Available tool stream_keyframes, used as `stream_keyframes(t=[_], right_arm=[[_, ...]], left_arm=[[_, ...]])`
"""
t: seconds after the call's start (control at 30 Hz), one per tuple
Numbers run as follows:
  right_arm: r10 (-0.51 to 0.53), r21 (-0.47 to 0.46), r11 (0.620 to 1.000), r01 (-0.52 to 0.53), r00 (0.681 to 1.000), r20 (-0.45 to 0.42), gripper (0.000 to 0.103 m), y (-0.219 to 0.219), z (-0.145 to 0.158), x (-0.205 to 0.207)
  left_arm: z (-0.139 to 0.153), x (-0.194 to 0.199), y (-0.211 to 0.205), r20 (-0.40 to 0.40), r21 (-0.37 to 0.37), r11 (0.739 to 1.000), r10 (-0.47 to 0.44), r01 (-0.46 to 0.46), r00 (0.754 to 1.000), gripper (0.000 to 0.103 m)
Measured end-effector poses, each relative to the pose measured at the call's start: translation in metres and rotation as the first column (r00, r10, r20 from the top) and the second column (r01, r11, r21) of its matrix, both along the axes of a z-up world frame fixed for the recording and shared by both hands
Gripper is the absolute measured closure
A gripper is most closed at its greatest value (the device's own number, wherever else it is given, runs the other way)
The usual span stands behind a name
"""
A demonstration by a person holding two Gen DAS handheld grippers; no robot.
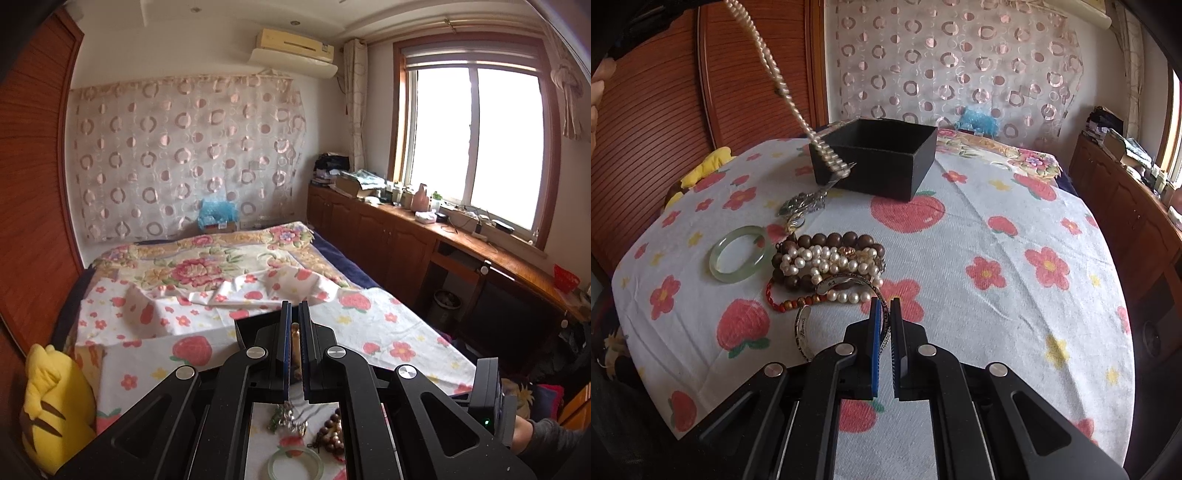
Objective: Organize jewelry
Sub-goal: 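Lift the pearl necklace with the left tool while the right tool carries the bangle into the black box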
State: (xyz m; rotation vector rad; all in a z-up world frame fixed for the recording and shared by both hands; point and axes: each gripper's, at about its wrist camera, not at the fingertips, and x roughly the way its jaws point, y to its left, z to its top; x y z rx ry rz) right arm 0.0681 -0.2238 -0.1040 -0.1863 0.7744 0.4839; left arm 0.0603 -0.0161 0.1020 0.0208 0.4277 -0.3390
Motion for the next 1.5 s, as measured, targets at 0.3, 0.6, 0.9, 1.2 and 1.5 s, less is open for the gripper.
stream_keyframes(t=[0.3,0.6,0.9,1.2,1.5], right_arm=[[-0.003,0.013,1.000,0.002,0.999,0.043,0.097,0.001,0.021,0.008],[0.016,0.012,1.000,-0.017,0.996,0.091,0.097,0.011,0.045,0.028],[0.019,0.000,1.000,-0.019,0.991,0.133,0.097,0.025,0.059,0.079],[-0.020,0.028,0.999,0.017,0.993,0.117,0.097,0.034,0.060,0.141],[0.030,0.056,0.998,-0.032,0.999,0.037,0.096,0.062,0.048,0.186]], left_arm=[[0.026,0.003,-0.005,0.052,0.024,1.000,0.016,-0.018,0.999,0.100],[0.039,0.014,-0.007,0.067,0.050,0.998,0.035,-0.038,0.997,0.100],[0.033,0.043,-0.005,0.045,0.048,0.997,0.054,-0.056,0.998,0.100],[0.033,0.071,0.001,0.031,0.068,0.994,0.087,-0.089,0.996,0.100],[0.038,0.094,0.004,0.031,0.070,0.990,0.120,-0.121,0.992,0.100]])
